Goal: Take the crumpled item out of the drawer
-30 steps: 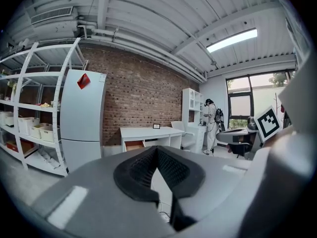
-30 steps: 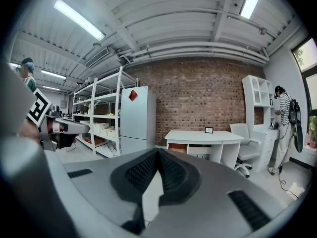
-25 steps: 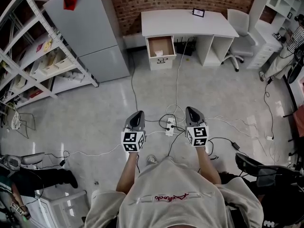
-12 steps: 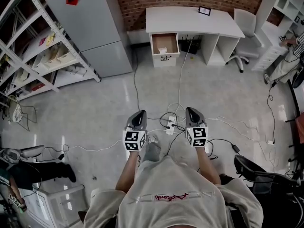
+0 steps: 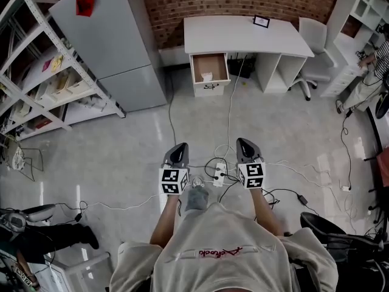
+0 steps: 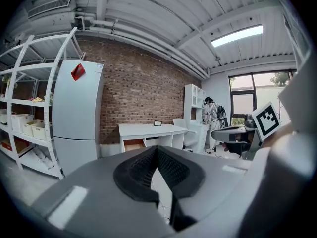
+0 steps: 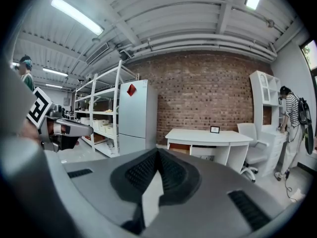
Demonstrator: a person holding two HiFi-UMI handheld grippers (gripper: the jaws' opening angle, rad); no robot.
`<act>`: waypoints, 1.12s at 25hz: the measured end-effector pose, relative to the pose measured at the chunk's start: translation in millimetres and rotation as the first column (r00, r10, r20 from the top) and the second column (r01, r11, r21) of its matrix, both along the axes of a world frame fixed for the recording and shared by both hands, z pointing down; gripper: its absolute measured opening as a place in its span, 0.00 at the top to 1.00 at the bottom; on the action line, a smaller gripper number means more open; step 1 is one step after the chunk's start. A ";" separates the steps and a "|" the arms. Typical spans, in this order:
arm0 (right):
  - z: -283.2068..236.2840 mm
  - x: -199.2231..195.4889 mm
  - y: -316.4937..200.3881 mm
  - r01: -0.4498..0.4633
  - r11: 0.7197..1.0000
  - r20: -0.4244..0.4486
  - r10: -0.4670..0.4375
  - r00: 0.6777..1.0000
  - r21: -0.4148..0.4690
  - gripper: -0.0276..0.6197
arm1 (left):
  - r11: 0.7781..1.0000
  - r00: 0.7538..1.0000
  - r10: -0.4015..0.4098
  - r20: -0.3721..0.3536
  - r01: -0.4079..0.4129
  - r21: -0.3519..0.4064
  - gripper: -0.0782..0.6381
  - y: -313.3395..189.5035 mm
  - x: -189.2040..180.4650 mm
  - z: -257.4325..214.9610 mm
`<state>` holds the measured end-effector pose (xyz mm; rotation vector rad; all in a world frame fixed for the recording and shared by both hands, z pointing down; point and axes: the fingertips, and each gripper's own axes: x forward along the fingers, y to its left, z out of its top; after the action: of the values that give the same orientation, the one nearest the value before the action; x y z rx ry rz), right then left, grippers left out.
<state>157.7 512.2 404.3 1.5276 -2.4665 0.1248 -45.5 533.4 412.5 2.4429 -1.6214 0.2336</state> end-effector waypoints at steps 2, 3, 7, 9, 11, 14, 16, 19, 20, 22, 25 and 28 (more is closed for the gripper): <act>-5.3 -9.7 -22.1 0.004 1.000 -0.007 -0.004 1.000 0.004 0.94 | 1.000 1.000 0.007 -0.007 -0.006 0.005 0.88 -24.6 -6.2 -5.2; -7.6 -13.8 -32.9 0.002 1.000 -0.009 -0.002 1.000 0.005 0.94 | 1.000 1.000 0.012 -0.009 -0.012 0.007 0.88 -36.5 -9.1 -7.5; -12.3 -29.2 -78.2 -0.017 1.000 -0.020 0.017 1.000 0.011 0.94 | 0.999 0.999 0.033 -0.011 -0.032 0.013 0.88 -84.3 -23.3 -13.2; -11.7 -38.5 -100.3 -0.022 1.000 -0.023 0.022 0.999 0.009 0.94 | 0.999 0.999 0.039 -0.012 -0.039 0.015 0.88 -107.5 -32.5 -14.0; -10.8 -47.5 -122.0 -0.028 1.000 -0.023 0.028 0.999 0.009 0.94 | 0.999 0.999 0.044 -0.014 -0.044 0.015 0.88 -129.6 -41.9 -13.1; -9.2 -62.7 -151.1 -0.035 0.999 -0.022 0.035 0.999 0.011 0.94 | 0.999 0.999 0.053 -0.013 -0.052 0.013 0.88 -159.3 -56.5 -10.0; -8.3 -72.3 -167.4 -0.037 0.999 -0.022 0.037 0.999 0.012 0.94 | 0.998 0.998 0.057 -0.014 -0.057 0.012 0.88 -176.5 -65.1 -8.2; -4.3 -81.5 -186.8 -0.036 0.999 -0.027 0.036 0.999 0.010 0.94 | 0.998 0.998 0.060 -0.018 -0.060 0.013 0.88 -197.8 -73.3 -5.6; -1.5 -82.8 -190.9 -0.037 0.999 -0.030 0.037 0.999 0.004 0.94 | 0.998 0.998 0.061 -0.020 -0.061 0.011 0.88 -202.4 -75.1 -4.0; 4.2 -84.5 -197.8 -0.042 0.999 -0.035 0.042 0.999 -0.008 0.94 | 0.998 0.998 0.065 -0.021 -0.065 0.006 0.88 -210.8 -78.9 0.0; 7.5 -84.4 -206.3 -0.053 0.998 -0.039 0.053 0.998 -0.013 0.94 | 0.997 0.997 0.074 -0.022 -0.074 0.000 0.88 -222.2 -81.5 3.5; 11.7 -81.6 -209.7 -0.064 0.998 -0.044 0.063 0.997 -0.020 0.94 | 0.996 0.996 0.088 -0.023 -0.088 -0.007 0.88 -228.5 -78.7 7.6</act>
<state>76.2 302.5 416.0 1.5830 -2.3762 0.1276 -124.1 304.8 420.2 2.5049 -1.5028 0.2241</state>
